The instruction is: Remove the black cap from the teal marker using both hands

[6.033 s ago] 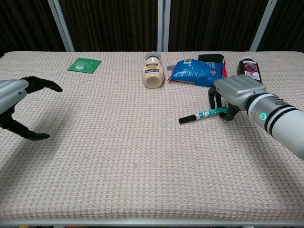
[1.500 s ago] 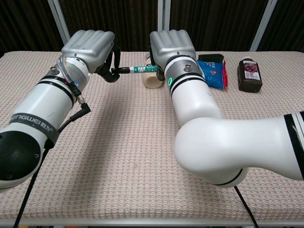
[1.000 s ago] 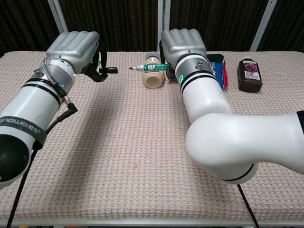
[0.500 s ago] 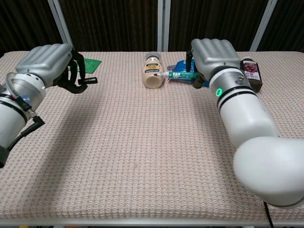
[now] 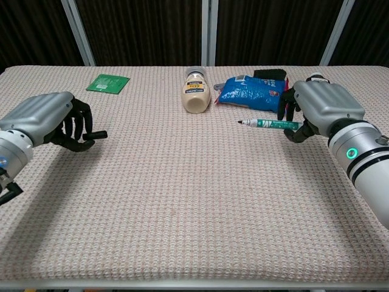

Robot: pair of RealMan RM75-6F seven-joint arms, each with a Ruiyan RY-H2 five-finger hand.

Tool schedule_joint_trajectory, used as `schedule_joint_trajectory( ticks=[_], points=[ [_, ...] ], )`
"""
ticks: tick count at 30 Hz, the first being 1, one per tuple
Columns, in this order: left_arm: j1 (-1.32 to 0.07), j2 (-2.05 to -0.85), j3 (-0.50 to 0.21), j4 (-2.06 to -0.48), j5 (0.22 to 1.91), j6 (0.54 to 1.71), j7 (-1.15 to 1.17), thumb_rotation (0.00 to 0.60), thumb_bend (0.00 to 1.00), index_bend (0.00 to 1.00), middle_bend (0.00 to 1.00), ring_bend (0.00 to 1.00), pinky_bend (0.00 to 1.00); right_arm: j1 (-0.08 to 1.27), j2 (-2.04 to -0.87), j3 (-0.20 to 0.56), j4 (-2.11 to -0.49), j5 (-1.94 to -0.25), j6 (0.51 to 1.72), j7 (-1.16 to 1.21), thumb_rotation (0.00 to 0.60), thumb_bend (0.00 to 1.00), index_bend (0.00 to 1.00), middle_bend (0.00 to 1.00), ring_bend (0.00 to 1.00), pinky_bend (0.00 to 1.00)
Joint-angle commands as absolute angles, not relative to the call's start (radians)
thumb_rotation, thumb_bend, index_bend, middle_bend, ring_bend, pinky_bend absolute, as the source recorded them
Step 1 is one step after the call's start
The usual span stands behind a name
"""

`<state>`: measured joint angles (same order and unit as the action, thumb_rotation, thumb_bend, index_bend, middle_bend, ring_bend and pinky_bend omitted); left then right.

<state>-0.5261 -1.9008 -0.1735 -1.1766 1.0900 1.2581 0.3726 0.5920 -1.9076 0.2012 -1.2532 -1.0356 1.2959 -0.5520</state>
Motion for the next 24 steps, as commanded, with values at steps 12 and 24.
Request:
schedule_joint_trajectory(
  ticks=[12, 24],
  points=[
    [-0.509, -1.838, -0.165, -1.223, 1.149, 1.228, 0.344, 0.6, 0.07, 0.3, 0.33, 0.26, 0.32, 0.57, -1.855, 0.202, -1.28, -1.084, 1.228, -0.489, 0.6, 0.07, 0.32, 0.3, 0.12, 0.12],
    [-0.407, -1.716, -0.104, -1.421, 1.235, 1.344, 0.304, 0.6, 0.05, 0.29, 0.29, 0.2, 0.23, 0.398, -1.686, 0.113, -1.489, -1.294, 1.497, -0.381, 0.6, 0.06, 0.29, 0.27, 0.08, 0.05]
  ],
)
